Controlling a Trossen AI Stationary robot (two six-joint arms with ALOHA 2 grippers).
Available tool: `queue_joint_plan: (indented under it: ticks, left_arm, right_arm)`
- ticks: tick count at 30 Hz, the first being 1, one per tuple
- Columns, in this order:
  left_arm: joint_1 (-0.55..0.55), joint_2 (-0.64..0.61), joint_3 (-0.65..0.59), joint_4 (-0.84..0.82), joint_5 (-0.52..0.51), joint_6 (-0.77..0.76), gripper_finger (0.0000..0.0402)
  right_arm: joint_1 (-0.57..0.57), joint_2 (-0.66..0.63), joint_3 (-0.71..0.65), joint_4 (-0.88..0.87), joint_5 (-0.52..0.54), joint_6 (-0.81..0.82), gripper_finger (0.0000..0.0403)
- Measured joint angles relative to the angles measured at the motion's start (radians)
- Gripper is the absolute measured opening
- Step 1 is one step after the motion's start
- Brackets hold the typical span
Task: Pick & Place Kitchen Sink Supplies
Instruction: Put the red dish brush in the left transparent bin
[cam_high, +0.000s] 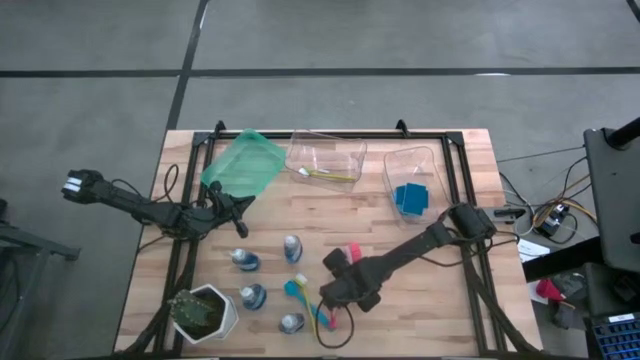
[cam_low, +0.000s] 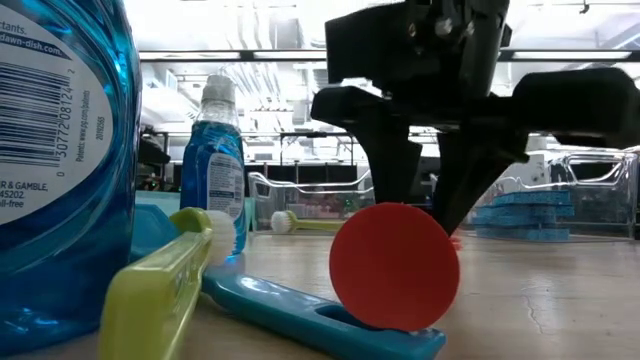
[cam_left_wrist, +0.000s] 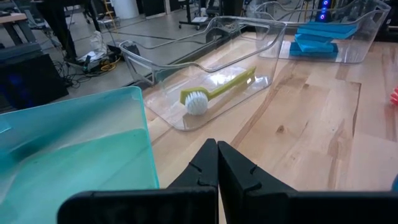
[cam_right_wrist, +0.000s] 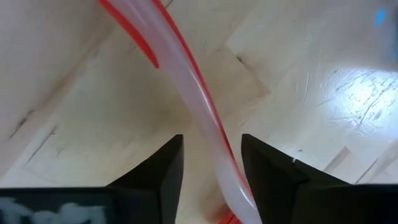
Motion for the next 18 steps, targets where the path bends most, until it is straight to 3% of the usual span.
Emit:
queue_joint_plan:
  ticks: [8,18]
  left_arm:
    - [0.000,0.000,0.000,0.000,0.000,0.000,0.0000]
    - [0.000,0.000,0.000,0.000,0.000,0.000,0.0000]
  right_arm:
    - [-0.017,0.000,-0.013,-0.001,-0.030,0.057,0.0026]
    - [-0.028,-0.037,0.025,-0.148,-0.066,0.188,0.0025]
